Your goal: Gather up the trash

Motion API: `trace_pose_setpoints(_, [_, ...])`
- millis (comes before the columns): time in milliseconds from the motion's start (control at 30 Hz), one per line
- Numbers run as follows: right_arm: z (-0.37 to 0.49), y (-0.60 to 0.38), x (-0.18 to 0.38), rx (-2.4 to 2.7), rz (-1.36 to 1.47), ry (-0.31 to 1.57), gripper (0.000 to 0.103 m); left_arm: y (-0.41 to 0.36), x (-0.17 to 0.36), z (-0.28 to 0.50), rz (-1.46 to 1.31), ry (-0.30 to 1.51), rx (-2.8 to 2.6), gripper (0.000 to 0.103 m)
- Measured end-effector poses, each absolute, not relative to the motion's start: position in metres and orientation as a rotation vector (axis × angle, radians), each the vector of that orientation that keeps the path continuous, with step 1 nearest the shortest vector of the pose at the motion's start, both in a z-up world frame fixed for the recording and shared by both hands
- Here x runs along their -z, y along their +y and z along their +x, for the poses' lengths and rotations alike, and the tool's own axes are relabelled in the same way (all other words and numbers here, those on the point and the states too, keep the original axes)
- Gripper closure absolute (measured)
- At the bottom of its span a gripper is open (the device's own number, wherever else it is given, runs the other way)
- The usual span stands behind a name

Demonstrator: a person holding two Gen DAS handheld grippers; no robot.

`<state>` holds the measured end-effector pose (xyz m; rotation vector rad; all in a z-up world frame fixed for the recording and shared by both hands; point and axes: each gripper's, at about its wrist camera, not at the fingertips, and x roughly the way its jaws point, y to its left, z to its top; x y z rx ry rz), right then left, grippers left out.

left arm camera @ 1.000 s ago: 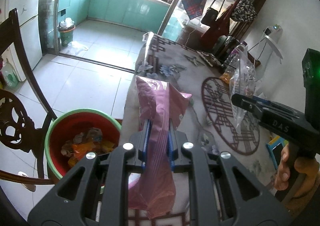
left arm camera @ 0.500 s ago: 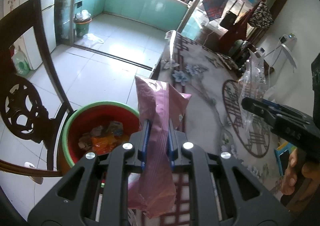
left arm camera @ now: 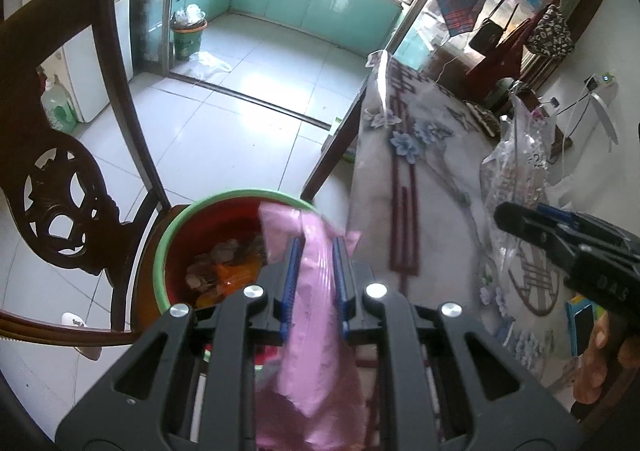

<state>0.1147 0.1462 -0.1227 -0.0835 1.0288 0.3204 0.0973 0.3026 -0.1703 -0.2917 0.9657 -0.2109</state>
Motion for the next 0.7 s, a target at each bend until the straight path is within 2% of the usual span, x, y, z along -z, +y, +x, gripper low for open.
trace_pose_setpoints(200, [0.127,0.169,0.155,-0.403,-0.053,1.127,0.066,0.314,0.191,0.106,-0.293,1.021,0.159,0.088])
trace_pose_setpoints(233, [0.129,0.173,0.162,-0.425,-0.047,1.151,0.065,0.317,0.195,0.107,-0.299,1.031,0.147,0.088])
trace_pose_setpoints(267, [0.131,0.176,0.166,-0.442,-0.038,1.164,0.058,0.32,0.198,0.108,-0.306,1.037,0.131,0.086])
trace_pose_setpoints(300, [0.133,0.178,0.169,-0.458,-0.025,1.169,0.055,0.324,0.2,0.108,-0.315,1.039,0.113,0.069])
trace_pose_setpoints(333, [0.136,0.181,0.172,-0.471,-0.008,1.174,0.043,0.326,0.201,0.108,-0.317,1.038,0.093,0.034])
trace_pose_setpoints(367, [0.137,0.181,0.172,-0.469,0.001,1.17,0.039,0.331,0.2,0.106,-0.325,1.016,0.055,0.024])
trace_pose_setpoints(467, [0.137,0.179,0.164,-0.462,-0.001,1.143,0.038,0.337,0.191,0.104,-0.336,0.968,0.03,0.021])
trace_pose_setpoints(533, [0.134,0.172,0.153,-0.434,-0.004,1.099,0.026,0.335,0.184,0.103,-0.321,0.952,0.019,0.014])
trace_pose_setpoints(600, [0.131,0.162,0.142,-0.415,0.005,1.058,0.022,0.33,0.174,0.101,-0.325,0.922,0.024,0.01])
trace_pose_setpoints(667, [0.127,0.149,0.129,-0.381,0.014,1.012,0.011,0.323,0.166,0.1,-0.336,0.899,0.048,0.007])
trace_pose_setpoints(700, [0.124,0.142,0.122,-0.367,0.02,0.989,0.01,0.317,0.162,0.099,-0.334,0.891,0.058,0.006])
